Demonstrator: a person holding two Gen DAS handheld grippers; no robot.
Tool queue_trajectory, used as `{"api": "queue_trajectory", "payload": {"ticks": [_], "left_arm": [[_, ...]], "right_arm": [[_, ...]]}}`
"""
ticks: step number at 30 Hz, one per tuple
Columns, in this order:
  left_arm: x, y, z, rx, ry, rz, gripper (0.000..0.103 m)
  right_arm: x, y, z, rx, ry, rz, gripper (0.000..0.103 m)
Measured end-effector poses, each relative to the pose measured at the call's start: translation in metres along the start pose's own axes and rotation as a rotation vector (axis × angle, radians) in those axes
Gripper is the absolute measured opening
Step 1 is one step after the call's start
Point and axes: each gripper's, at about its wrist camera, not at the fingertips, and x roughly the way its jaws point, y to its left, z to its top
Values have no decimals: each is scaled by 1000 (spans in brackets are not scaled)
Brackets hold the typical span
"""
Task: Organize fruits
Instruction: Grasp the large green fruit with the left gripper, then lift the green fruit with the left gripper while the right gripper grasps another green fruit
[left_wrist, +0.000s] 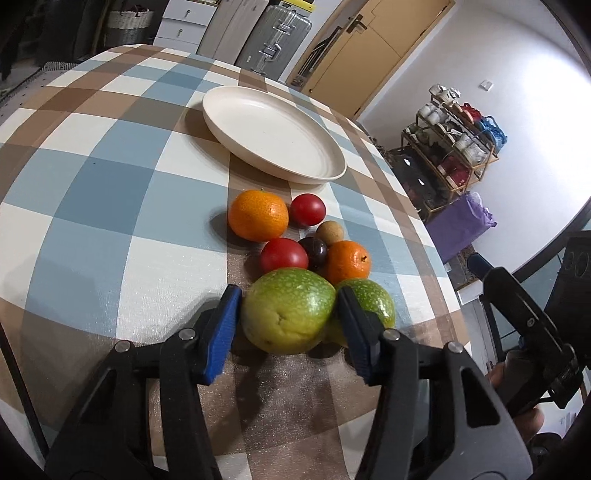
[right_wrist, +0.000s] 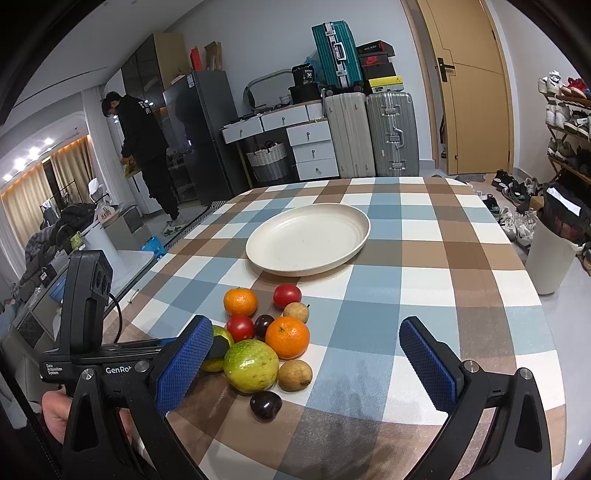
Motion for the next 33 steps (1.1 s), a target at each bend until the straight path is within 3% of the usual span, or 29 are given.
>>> {"api": "queue_trajectory", "payload": {"ticks": [14,25,33], "left_arm": [[-15,16,-4,-41,-18,-16,50],[-55,31,-3,-42,-86,-4,50],[-75,40,-1,-53,-123,13,50]], "right_arm": [[-2,7,-4,-11,20,28,103],[16,29,-15,-70,91,62,103],[37,53,-25,-189,141,-4,103]]}}
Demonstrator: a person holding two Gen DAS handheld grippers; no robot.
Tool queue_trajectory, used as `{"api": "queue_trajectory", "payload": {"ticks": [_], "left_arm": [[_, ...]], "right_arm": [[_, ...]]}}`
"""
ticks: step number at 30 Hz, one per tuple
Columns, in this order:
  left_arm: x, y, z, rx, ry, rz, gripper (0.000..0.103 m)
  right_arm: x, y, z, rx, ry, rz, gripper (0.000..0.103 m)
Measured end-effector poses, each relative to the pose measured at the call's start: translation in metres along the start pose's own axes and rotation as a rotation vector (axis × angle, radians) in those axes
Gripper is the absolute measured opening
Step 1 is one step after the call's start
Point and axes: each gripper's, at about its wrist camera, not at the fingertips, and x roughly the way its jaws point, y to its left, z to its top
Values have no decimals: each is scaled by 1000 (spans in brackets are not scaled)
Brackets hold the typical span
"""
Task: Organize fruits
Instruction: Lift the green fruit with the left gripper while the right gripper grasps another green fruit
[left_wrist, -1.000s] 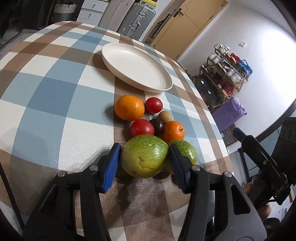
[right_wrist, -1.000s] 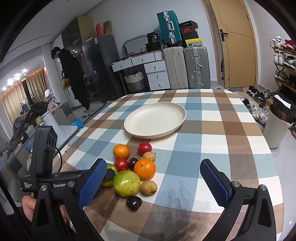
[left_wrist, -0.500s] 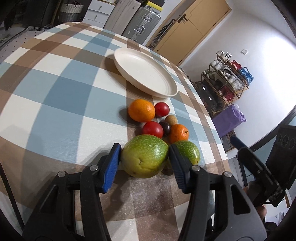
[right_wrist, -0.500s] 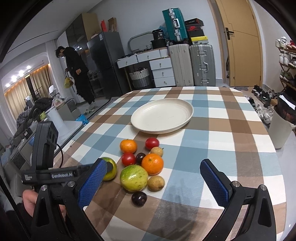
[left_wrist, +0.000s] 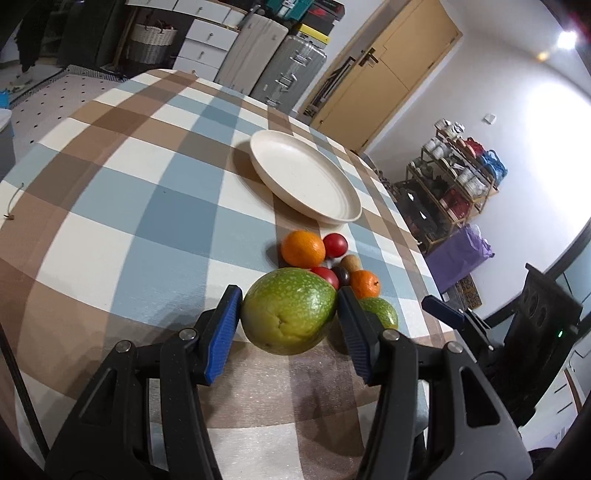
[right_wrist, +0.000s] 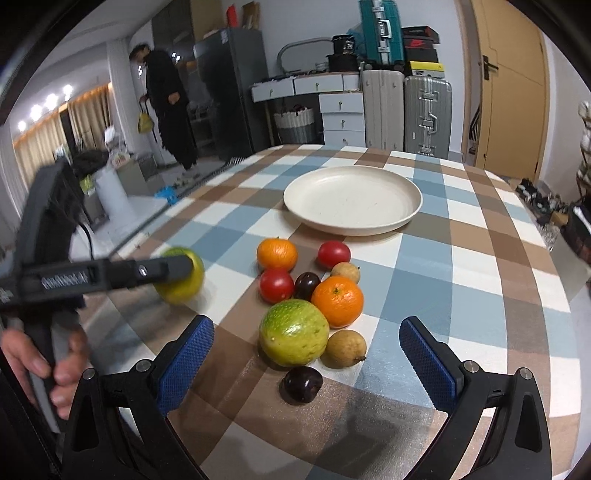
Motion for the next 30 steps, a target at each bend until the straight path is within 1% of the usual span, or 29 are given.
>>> {"api": "queue_trajectory", "payload": {"ticks": [5,7,8,13,16,17,18,20,23,24,25,26,27,30], "left_arm": [[-6,3,0,-4,-10,2,50],[-8,3,-1,-8,-13,0,50],[-9,3,-1,-9,-13,-1,50],[-12,3,-1,-16,-18,-9,50],[-12,1,1,-14,-27,-10,50],[-13,0,1,-14,-28,-12,51],[-14,0,1,-13,-31,-13,50],[-16,-2,0,-6,-35,-10,50],[-19,-4,0,-2,-42,-19,50],[-19,-4,1,-3,-42,-20,50],[-20,-4,1,-1,-45,-19,50],[-21,-5,1,1,-47,-19,51],[-21,-5,2,2,-48,-19,51],[-21,-6,2,1,-46,-19,50]], "right_arm": [[14,17,-1,-101,21,-66,102],[18,24,-1,-142,24,-94,101],[20,29,-2,-175,23,-116,98],[27,48,-6,-295,8,-227,98],[32,49,-7,-313,20,-244,97],[34,48,-7,-313,28,-246,94],[36,48,-7,-311,35,-249,87],[39,47,-7,-300,57,-246,77],[41,42,-6,-276,73,-253,74],[40,41,-6,-269,68,-259,70],[40,41,-6,-265,69,-251,68],[40,40,-7,-262,77,-226,60],[41,41,-7,-264,85,-213,51],[42,43,-9,-270,85,-220,50]]}}
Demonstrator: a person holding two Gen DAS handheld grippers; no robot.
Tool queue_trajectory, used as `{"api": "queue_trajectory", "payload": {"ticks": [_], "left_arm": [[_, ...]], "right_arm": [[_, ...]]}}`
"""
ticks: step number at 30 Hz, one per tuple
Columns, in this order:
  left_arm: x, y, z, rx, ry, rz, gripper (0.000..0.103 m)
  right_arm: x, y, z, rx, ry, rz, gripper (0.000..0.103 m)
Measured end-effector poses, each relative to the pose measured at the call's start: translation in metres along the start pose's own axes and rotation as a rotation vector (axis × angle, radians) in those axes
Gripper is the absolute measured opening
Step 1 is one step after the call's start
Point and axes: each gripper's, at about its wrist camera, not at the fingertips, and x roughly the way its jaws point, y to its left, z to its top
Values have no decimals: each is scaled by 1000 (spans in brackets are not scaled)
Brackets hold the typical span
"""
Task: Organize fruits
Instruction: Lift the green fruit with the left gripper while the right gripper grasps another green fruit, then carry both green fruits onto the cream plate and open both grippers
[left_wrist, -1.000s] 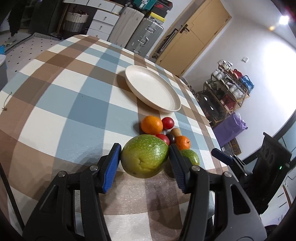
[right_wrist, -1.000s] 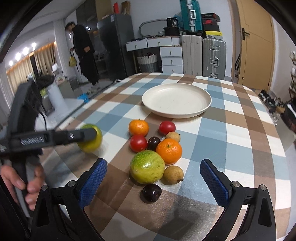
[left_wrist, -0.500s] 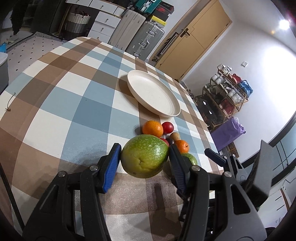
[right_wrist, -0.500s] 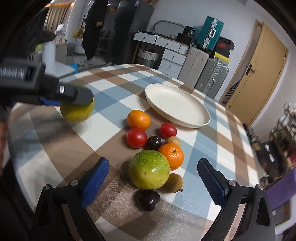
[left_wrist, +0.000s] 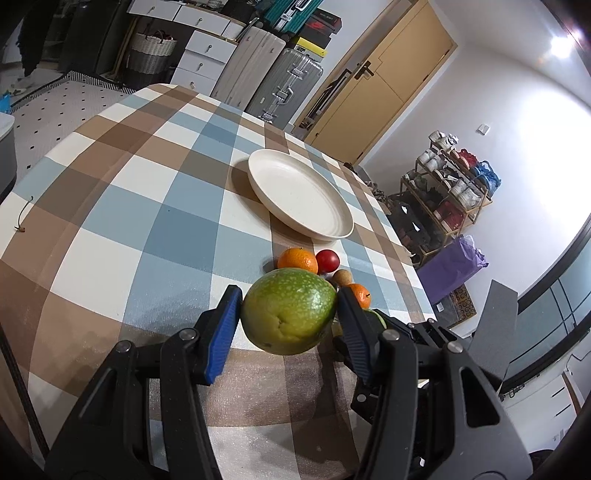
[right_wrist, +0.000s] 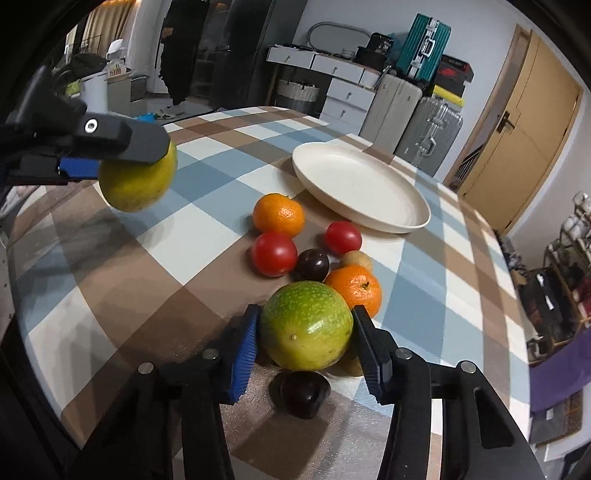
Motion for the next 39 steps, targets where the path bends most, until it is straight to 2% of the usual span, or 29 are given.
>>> {"api": "queue_trajectory", "payload": {"ticks": [13,21,25,34,39], "left_arm": [[-1,0,0,0,5,9,50],[8,-6,2,12,24,20,50],[14,-12,8,25,23,33,50],[38,-28,42,67,34,24,51],[54,-36,73,72,26,16,51]], "right_arm": [[-19,-36,1,203,-91,154,50],[-25,-69,2,375,-146,291,50],[-26,-83,3,410,-171,328,50],[-22,-113,19,463,-217,379,50],[-16,-131,35,471,-247,401,50]]}}
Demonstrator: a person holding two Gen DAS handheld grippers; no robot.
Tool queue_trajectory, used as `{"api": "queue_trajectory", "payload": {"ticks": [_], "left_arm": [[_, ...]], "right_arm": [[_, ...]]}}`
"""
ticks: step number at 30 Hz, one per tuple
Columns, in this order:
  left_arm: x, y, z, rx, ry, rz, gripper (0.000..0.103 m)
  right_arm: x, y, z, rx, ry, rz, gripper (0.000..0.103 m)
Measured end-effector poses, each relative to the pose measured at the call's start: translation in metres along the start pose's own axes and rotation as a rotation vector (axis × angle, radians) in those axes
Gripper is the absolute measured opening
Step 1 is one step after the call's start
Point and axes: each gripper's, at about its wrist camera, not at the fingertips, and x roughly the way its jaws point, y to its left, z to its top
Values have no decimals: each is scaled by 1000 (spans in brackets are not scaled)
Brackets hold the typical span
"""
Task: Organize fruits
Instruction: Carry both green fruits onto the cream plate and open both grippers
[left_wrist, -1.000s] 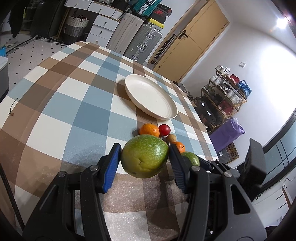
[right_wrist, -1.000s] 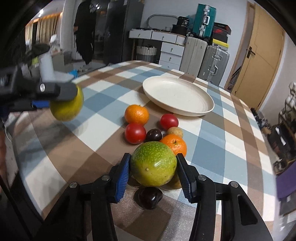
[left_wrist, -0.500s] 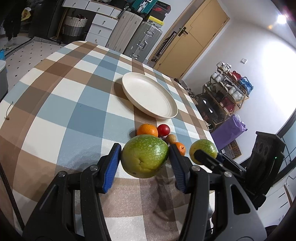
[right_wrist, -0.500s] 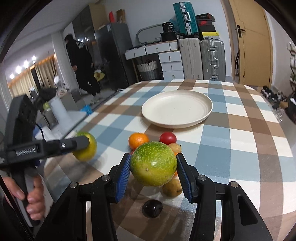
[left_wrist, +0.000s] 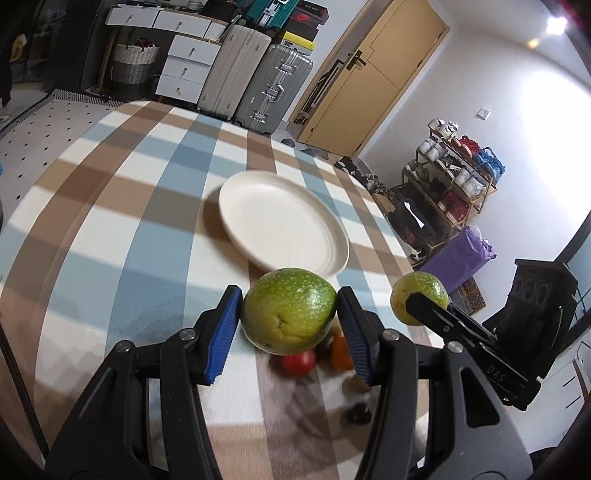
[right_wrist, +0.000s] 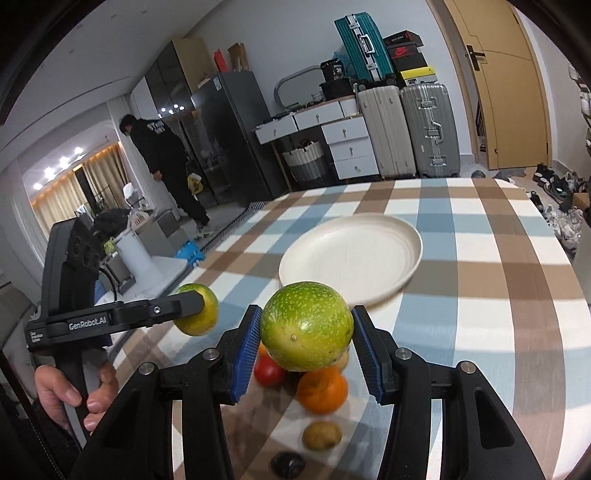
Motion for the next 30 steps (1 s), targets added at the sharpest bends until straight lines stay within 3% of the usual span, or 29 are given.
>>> {"api": "queue_trajectory", "payload": {"ticks": [8,17,24,30], "left_arm": [[43,-13,64,52,18,21,51],[117,-18,119,81,87,43,51],[174,-11,149,66,142,73,51],[216,6,163,-3,200,48,51]], "right_arm": [[19,-19,45,2,-23,60,50],[74,-54,87,17,41,77,50],[116,-74,99,0,89,64,50],[145,-87,99,-33,144,35,50]]}}
